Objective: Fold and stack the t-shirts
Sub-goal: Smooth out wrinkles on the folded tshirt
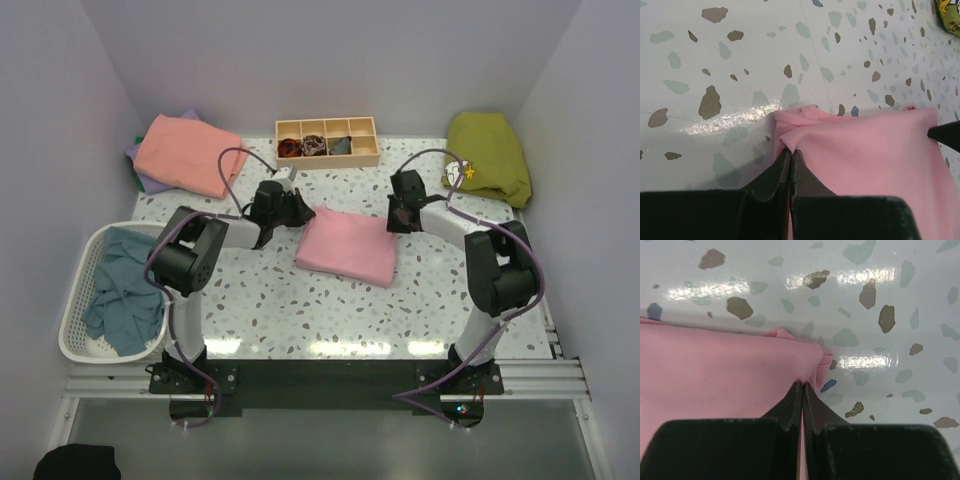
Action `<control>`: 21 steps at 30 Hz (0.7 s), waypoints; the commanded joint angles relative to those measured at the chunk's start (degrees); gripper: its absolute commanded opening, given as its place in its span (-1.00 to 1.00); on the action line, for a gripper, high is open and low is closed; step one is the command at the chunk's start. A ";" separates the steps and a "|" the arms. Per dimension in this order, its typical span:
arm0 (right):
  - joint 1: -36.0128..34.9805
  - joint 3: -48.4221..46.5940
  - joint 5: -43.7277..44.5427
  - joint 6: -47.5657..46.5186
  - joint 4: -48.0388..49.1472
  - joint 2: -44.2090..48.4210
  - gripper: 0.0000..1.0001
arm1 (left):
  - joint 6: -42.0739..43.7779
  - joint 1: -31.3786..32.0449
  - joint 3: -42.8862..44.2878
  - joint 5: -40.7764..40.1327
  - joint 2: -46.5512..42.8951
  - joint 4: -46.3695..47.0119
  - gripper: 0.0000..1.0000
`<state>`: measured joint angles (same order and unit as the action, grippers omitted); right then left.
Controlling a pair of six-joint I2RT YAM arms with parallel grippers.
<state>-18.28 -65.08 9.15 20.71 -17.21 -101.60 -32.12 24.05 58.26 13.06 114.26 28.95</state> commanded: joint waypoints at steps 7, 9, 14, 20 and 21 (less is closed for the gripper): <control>0.35 -0.58 10.98 4.25 -1.42 -2.46 -1.00 | 1.80 -1.82 3.70 0.12 4.40 2.86 -0.90; 0.27 0.30 11.41 3.99 0.07 -0.62 -0.49 | 1.80 -1.91 3.53 0.12 3.43 3.13 -0.82; 0.35 1.88 14.40 3.20 -0.10 3.51 0.45 | 2.67 -2.17 3.70 -1.37 -0.86 0.41 -0.54; 2.37 2.32 10.03 2.84 -1.42 7.64 0.61 | 3.99 -2.34 2.74 -4.97 -6.75 -6.71 -0.12; 2.64 2.50 8.88 3.02 -1.51 8.34 0.61 | 3.99 -2.34 1.69 -5.23 -7.46 -7.24 -0.08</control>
<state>-17.30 -62.98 19.81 23.77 -18.85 -97.25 -30.22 22.17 60.53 10.61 113.10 23.88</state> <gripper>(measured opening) 0.800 0.427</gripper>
